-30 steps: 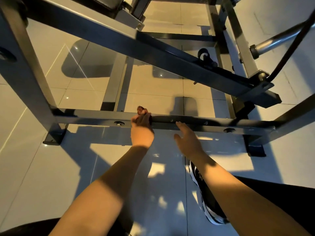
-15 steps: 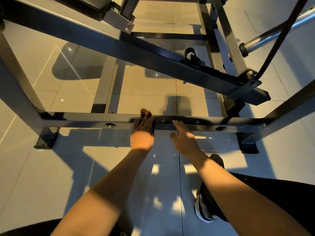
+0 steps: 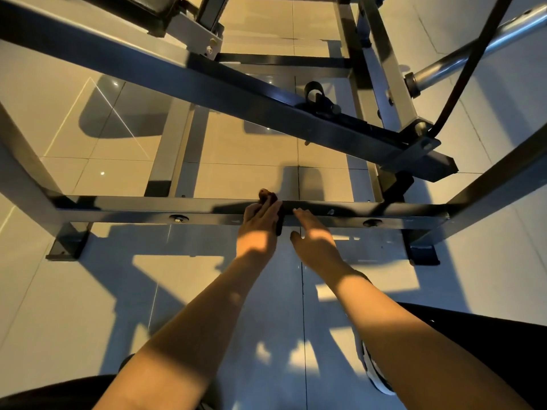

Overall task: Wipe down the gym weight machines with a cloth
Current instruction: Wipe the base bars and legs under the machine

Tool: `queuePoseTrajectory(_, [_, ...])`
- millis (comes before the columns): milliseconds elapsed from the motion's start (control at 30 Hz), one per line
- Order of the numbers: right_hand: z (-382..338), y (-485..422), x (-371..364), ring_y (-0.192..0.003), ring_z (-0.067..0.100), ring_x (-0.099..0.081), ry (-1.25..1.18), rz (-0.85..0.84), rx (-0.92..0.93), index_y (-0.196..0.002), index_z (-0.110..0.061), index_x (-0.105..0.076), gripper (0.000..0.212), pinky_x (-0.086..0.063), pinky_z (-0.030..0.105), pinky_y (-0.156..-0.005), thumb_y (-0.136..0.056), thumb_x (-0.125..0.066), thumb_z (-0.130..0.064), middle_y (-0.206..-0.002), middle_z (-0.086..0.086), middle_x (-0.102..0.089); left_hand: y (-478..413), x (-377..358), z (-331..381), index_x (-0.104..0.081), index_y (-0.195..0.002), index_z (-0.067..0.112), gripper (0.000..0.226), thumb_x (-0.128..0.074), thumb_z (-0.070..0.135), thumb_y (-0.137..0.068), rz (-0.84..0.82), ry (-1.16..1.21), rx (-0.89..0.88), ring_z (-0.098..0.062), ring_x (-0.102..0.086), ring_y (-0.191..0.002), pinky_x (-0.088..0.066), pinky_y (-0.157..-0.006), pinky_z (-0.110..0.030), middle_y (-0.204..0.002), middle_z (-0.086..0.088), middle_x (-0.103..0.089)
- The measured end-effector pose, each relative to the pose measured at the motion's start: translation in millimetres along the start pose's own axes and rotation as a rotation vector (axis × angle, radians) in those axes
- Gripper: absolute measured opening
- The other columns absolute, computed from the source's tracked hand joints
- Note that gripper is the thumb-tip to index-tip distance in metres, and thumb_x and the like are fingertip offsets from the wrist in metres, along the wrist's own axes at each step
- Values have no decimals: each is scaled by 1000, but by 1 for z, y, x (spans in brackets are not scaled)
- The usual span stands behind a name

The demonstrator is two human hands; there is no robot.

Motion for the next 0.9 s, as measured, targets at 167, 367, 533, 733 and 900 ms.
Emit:
queuePoseTrajectory(167, [4, -1, 4, -153, 17, -21, 9, -26, -1, -156, -22, -34, 58, -16, 25, -121, -103, -55, -18, -165, -2, -28, 0, 1, 6, -53, -144, 16, 40, -48, 15, -105, 69, 104, 114, -27, -31, -136, -38, -105, -34, -152, 1, -49])
queuePoseTrajectory(367, [13, 10, 19, -139, 18, -46, -171, 41, -24, -150, -24, -46, 52, -33, 25, -115, -100, -57, -15, -149, 0, -52, -6, -9, 37, -61, -137, 13, 34, -50, 12, -104, -61, 412, 133, -22, -50, -122, -46, -104, -29, -131, -5, -52])
queuePoseTrajectory(533, [5, 14, 20, -114, -3, -57, -428, 36, 11, -150, -35, -43, 58, -51, 15, -93, -100, -59, -12, -141, -6, -54, -10, -5, 35, -62, -135, 23, 35, -42, 14, -107, -52, 775, 367, -6, -61, -99, -48, -79, -9, -117, 3, -64])
queuePoseTrajectory(733, [25, 11, 45, -111, 9, -63, -357, 208, 8, -133, -22, -64, 44, -50, 19, -97, -92, -60, -6, -123, 6, -62, 0, -25, 63, -56, -138, 20, 33, -43, 18, -108, -174, 747, 216, -18, -62, -112, -49, -91, -18, -120, -1, -64])
queuePoseTrajectory(900, [59, 6, 89, -111, 4, -63, -230, 591, -82, -122, -10, -58, 19, -50, 20, -94, -104, -55, -15, -115, 6, -65, 3, -22, 50, -52, -145, 15, 39, -47, 21, -106, -61, 313, 26, -20, -48, -136, -39, -112, -30, -148, -5, -52])
Point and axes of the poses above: each hand's wrist, its own y-axis away from the middle knuckle, its own x-axis out of the back of the hand, z = x × y, the point moved 8 cm from there along -y, towards the middle knuckle
